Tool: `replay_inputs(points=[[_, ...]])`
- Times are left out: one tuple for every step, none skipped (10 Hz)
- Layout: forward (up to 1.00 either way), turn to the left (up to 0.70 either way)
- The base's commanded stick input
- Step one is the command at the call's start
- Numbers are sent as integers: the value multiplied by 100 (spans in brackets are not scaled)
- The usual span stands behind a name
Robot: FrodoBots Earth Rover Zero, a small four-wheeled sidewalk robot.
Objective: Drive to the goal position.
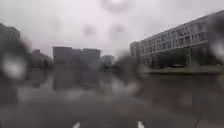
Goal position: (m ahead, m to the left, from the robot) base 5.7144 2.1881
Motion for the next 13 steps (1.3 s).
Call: replay_inputs(points=[[70,0],[70,0],[70,0],[70,0],[70,0],[70,10],[70,14],[70,14],[70,14],[70,14],[70,14],[70,14],[70,14]])
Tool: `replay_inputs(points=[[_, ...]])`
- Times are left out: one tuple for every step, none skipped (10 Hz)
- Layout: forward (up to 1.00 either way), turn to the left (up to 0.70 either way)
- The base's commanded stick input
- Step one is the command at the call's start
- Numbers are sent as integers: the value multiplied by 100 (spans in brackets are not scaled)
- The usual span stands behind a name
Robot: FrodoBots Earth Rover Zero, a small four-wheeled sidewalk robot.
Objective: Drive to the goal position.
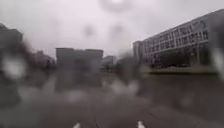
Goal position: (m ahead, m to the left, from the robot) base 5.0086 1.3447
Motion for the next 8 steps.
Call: replay_inputs(points=[[70,14],[70,14],[70,7],[70,0],[70,0],[70,0],[70,5],[70,12]])
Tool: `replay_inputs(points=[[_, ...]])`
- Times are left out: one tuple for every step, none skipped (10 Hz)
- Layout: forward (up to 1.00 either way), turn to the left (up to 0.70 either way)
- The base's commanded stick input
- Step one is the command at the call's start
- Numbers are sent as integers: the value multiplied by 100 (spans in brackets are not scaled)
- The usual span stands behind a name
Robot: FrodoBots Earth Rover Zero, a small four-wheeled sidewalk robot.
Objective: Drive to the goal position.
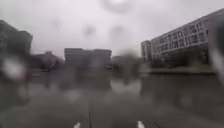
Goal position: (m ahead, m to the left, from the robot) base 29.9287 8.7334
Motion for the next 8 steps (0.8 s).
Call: replay_inputs(points=[[70,12],[70,12],[70,12],[70,12],[70,12],[70,12],[70,12],[70,12]])
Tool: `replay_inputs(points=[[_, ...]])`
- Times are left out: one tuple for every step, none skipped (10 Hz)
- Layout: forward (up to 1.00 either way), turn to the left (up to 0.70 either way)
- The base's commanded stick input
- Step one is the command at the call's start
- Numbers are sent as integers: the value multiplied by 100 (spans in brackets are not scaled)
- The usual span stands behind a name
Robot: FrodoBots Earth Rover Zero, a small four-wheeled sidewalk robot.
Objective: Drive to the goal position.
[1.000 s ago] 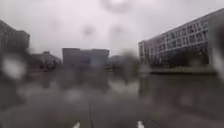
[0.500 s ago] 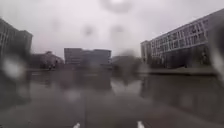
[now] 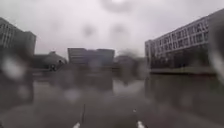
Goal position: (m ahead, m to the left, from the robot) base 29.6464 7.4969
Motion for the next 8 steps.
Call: replay_inputs(points=[[70,12],[70,10],[70,4],[70,0],[70,0],[70,0],[70,0],[70,0]])
